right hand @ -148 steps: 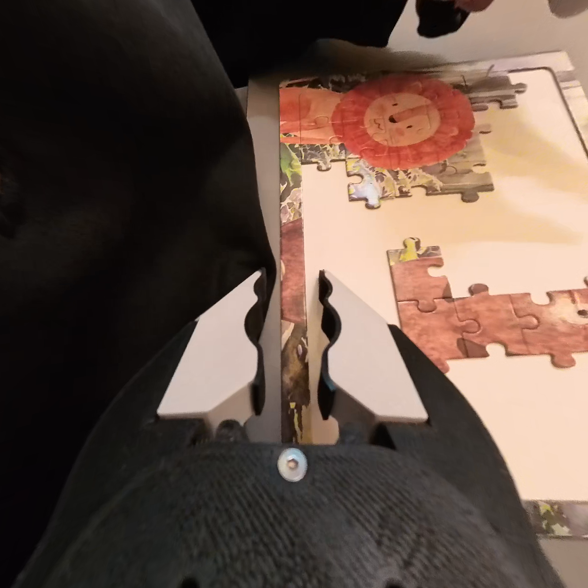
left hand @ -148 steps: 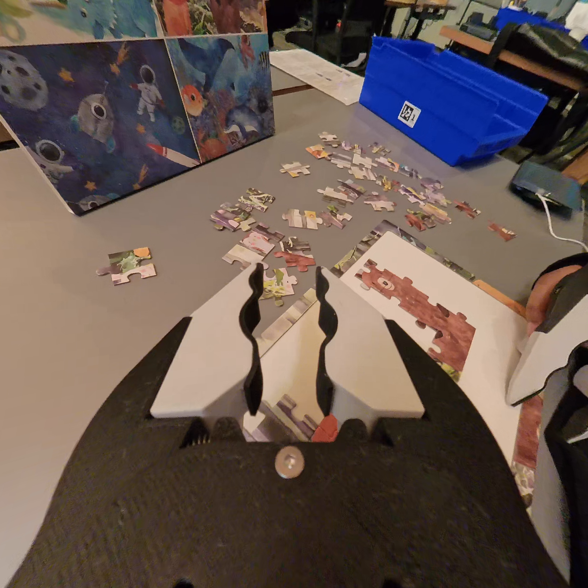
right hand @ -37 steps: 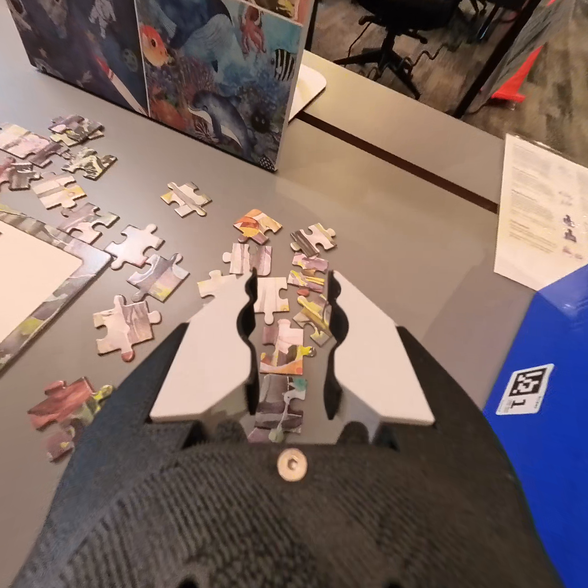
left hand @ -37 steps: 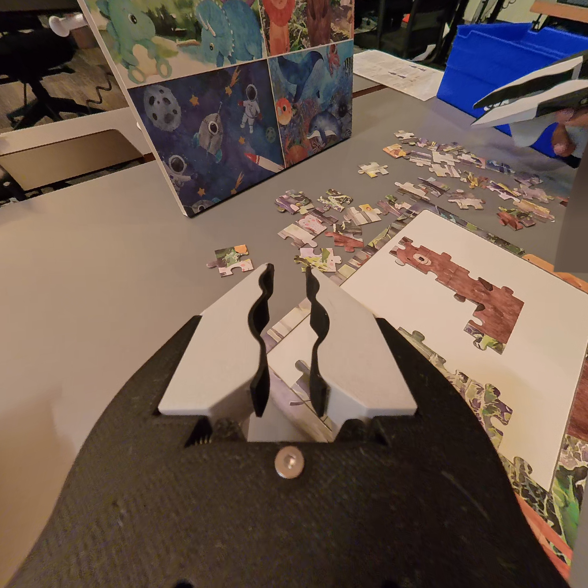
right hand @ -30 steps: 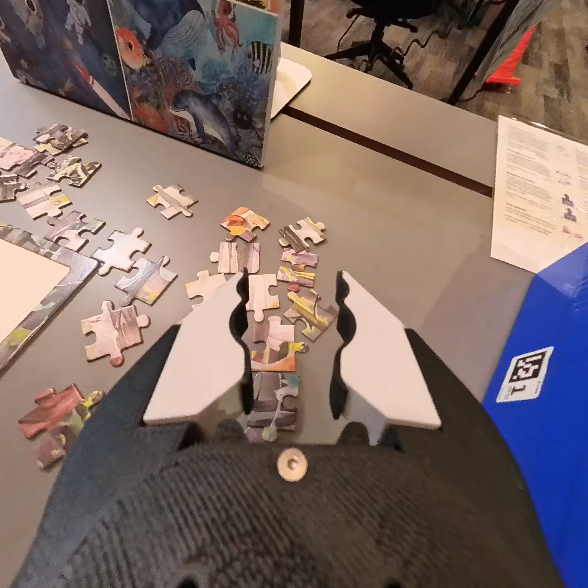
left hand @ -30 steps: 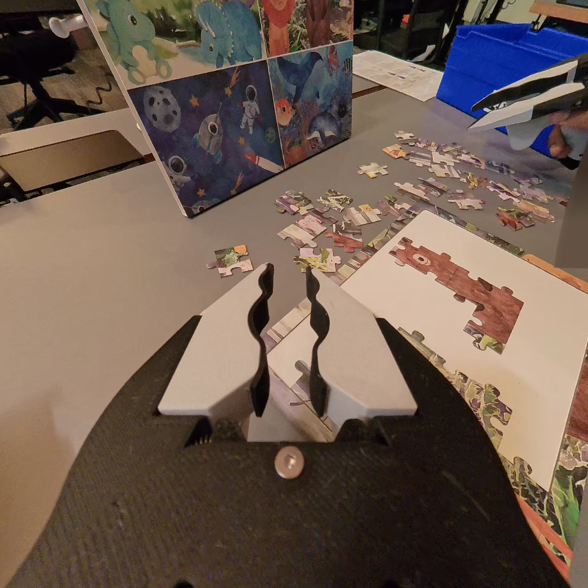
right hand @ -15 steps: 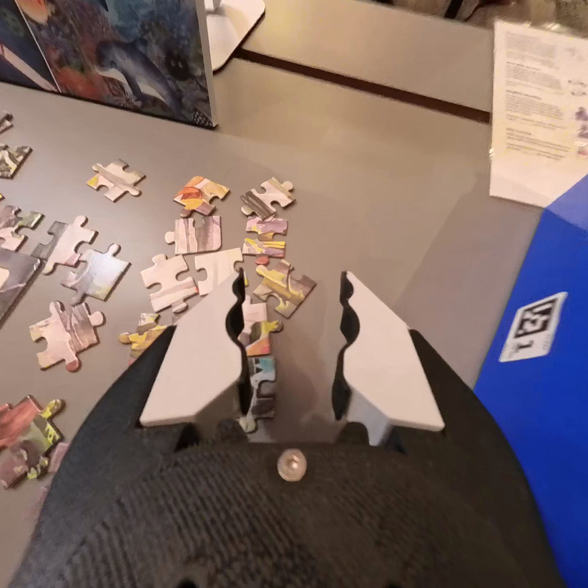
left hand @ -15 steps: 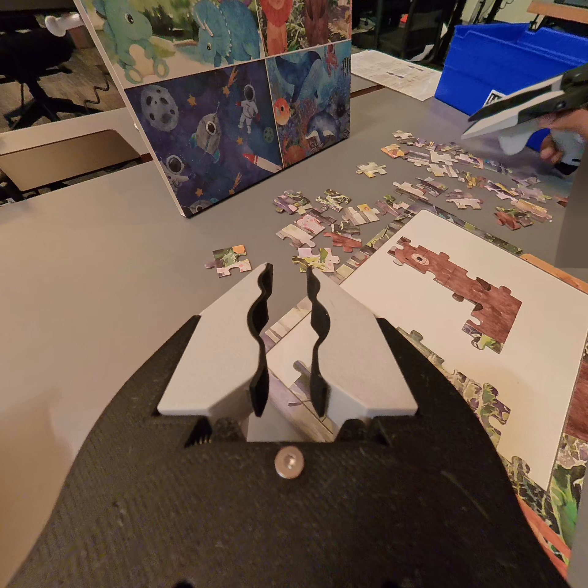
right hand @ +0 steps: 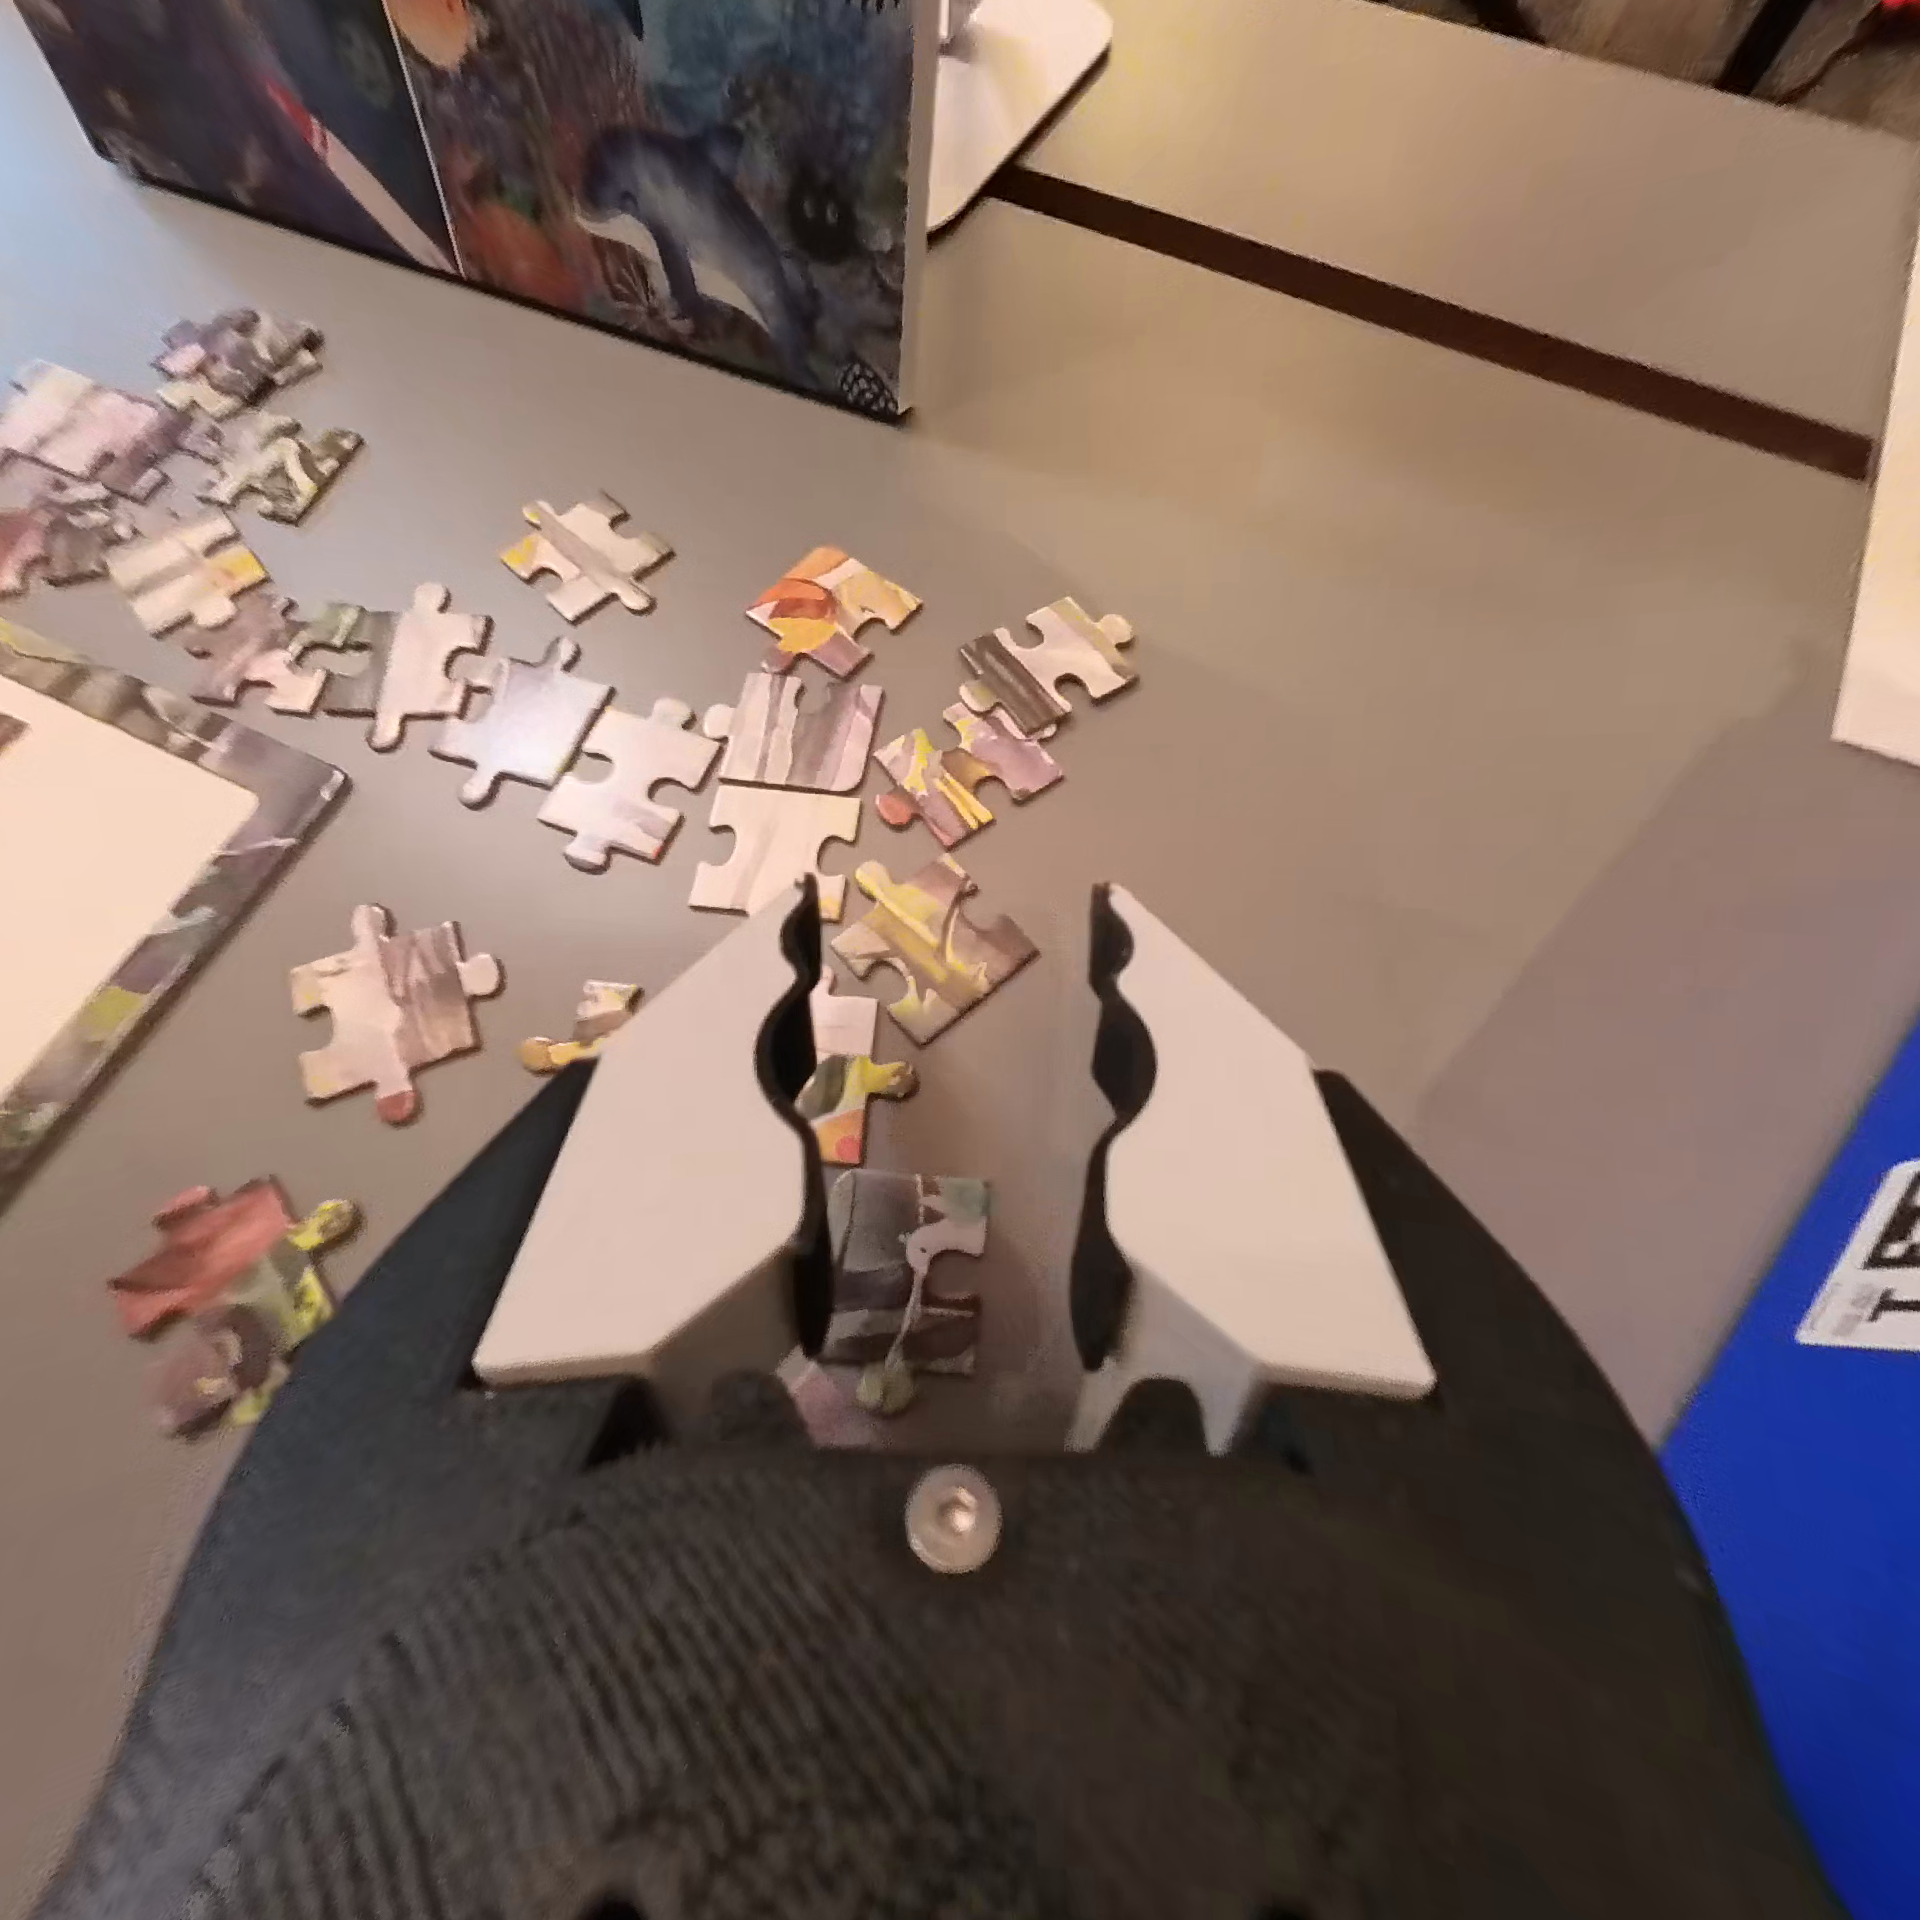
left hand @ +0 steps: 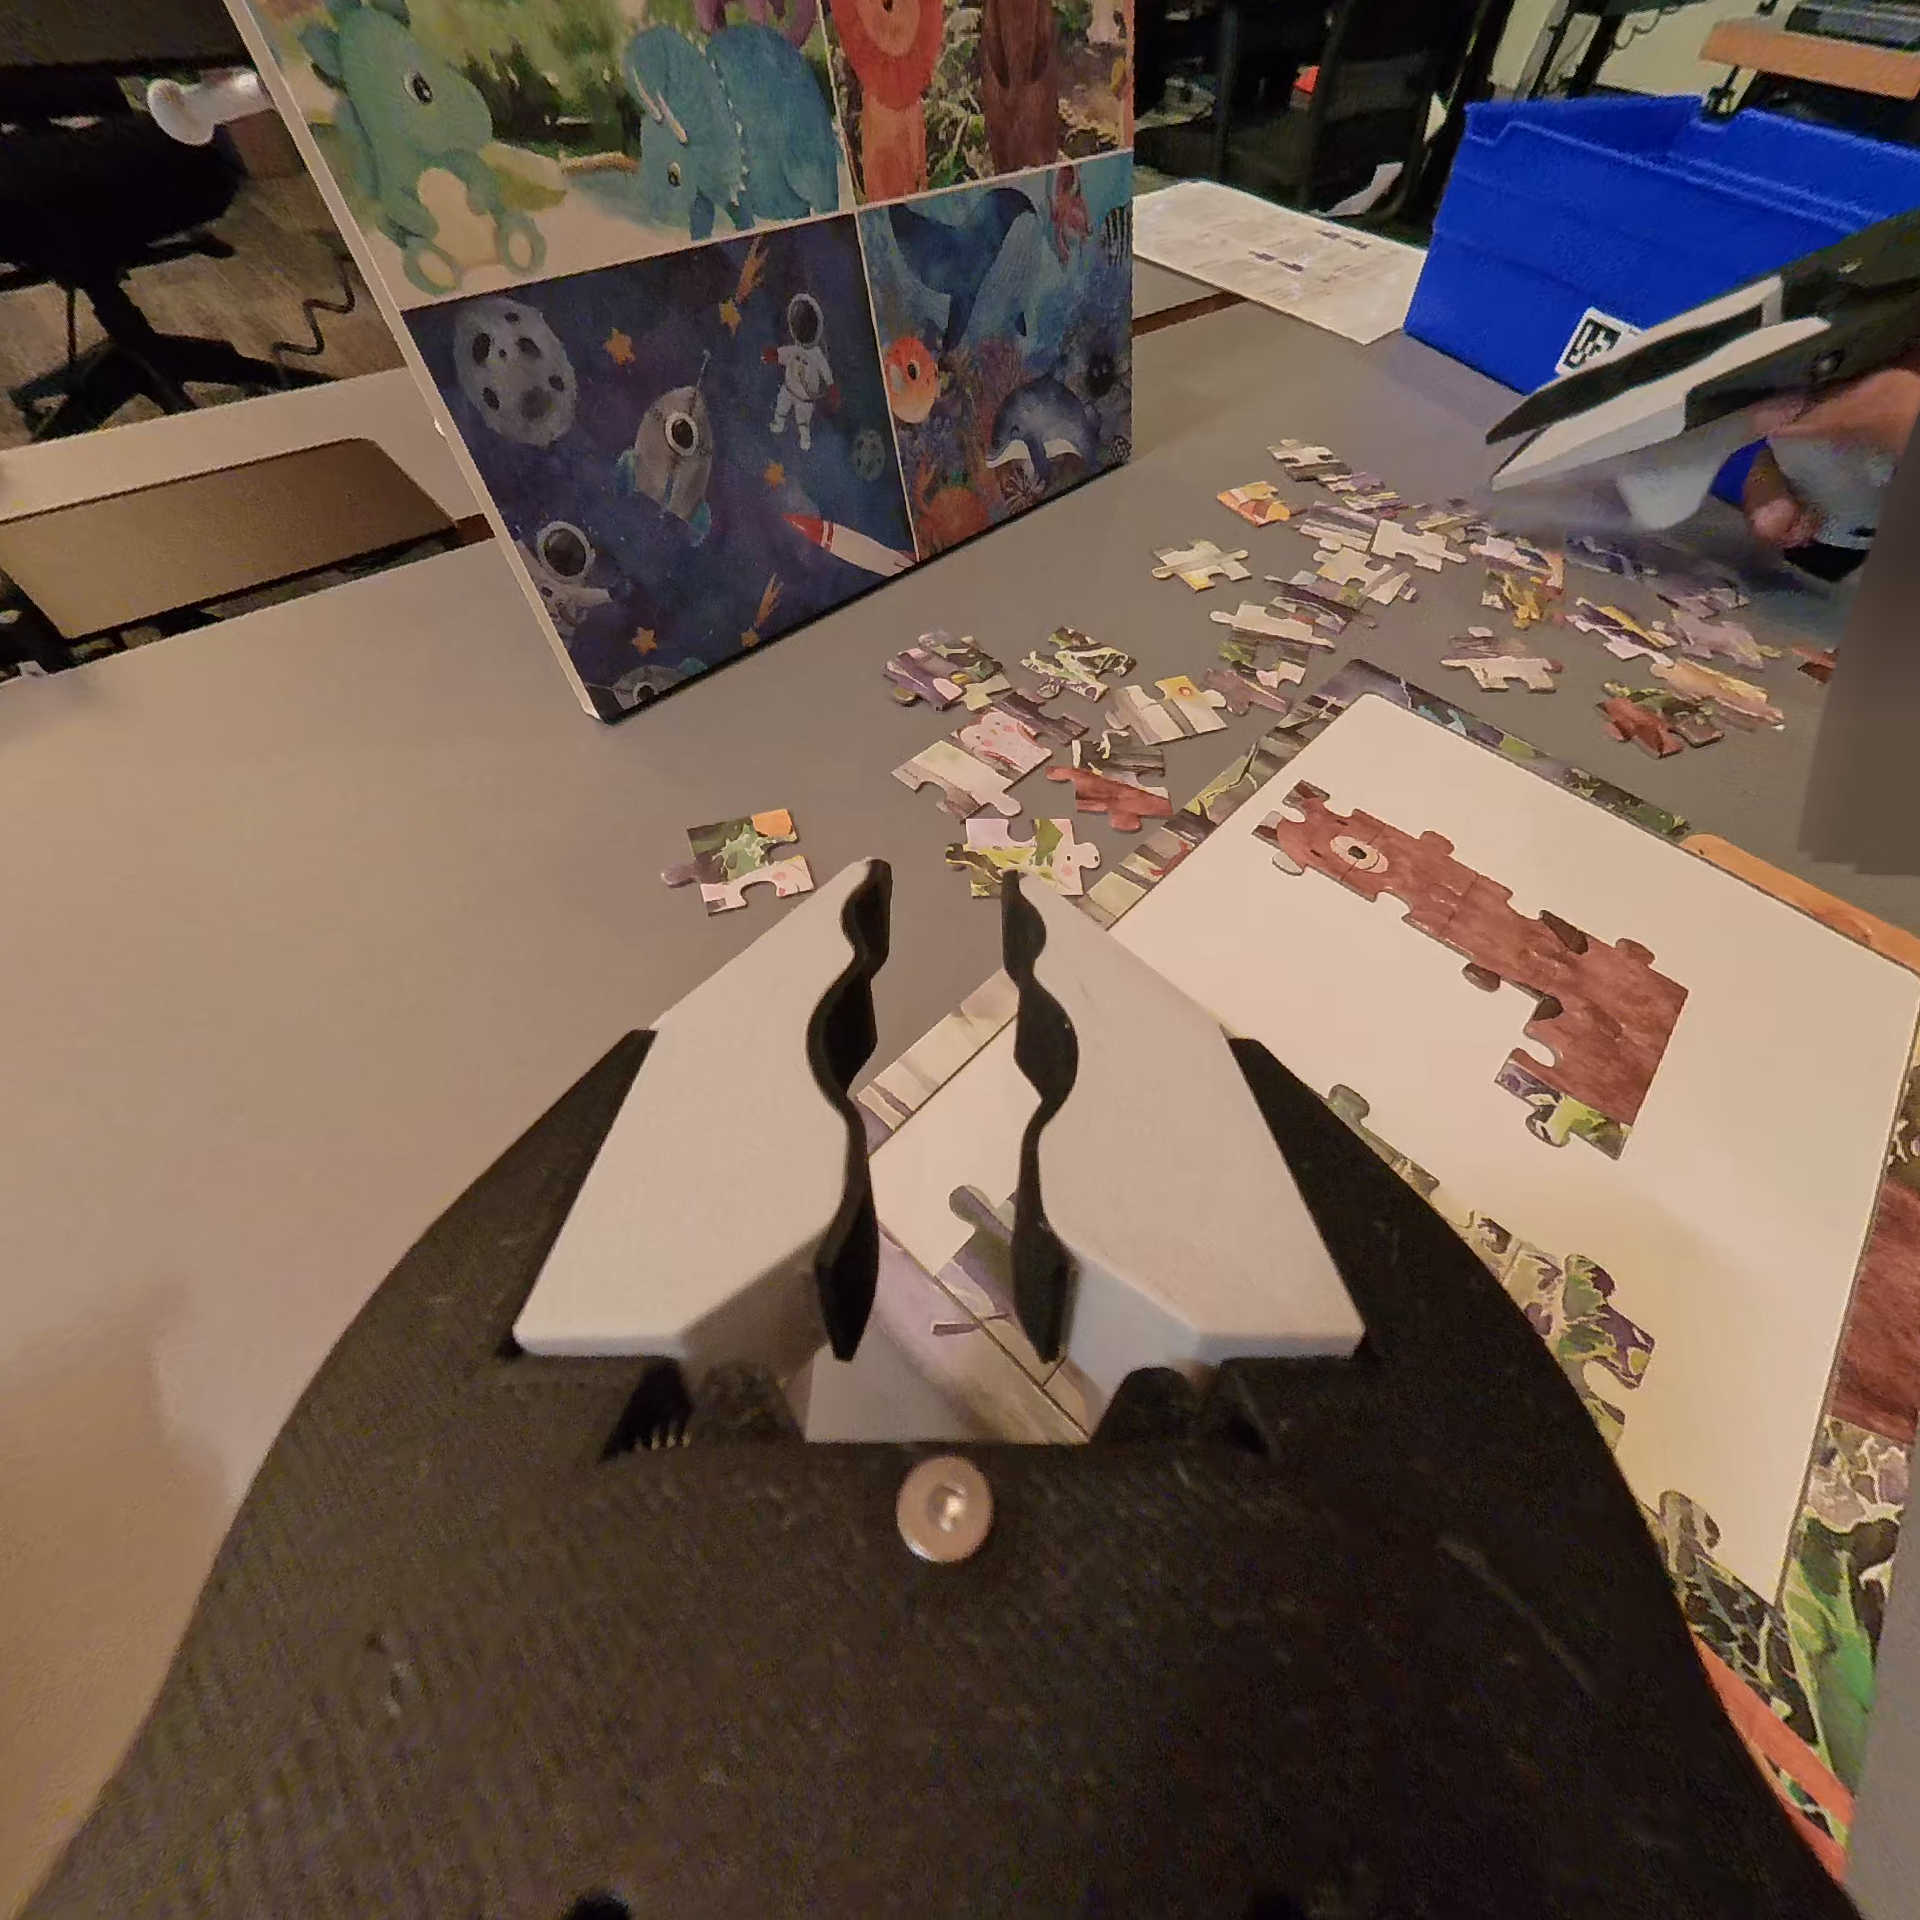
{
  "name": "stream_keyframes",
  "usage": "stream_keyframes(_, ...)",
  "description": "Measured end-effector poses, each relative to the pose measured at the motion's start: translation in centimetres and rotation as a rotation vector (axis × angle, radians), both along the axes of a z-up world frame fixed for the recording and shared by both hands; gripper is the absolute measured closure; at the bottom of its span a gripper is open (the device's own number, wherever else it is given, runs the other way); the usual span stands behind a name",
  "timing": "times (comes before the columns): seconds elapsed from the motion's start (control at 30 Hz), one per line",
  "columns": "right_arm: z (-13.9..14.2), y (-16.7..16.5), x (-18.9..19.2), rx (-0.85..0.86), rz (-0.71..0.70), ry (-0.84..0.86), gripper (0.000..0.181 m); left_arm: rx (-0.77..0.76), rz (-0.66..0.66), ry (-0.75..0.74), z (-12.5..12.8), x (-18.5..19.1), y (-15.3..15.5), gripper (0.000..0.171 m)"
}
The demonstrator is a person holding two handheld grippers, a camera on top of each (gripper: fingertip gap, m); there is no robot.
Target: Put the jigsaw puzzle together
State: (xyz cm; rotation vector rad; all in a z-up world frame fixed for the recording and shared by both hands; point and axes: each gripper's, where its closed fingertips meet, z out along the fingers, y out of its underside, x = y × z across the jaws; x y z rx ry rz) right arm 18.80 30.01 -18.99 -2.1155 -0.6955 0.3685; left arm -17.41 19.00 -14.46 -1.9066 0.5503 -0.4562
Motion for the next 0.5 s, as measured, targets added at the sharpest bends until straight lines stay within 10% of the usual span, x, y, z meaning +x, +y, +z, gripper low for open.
stream_keyframes(0.13, -1.8, 0.2, -0.4, 0.017, 0.041, -0.142, 0.118, 0.001, -0.005, 0.004, 0.0, 0.1, 0.0, 0.152)
stream_keyframes(0.5, -2.2, -0.2, -0.6, -0.079, 0.016, -0.053, 0.165, 0.010, -0.014, 0.002, 0.2, 0.4, -0.2, 0.152)
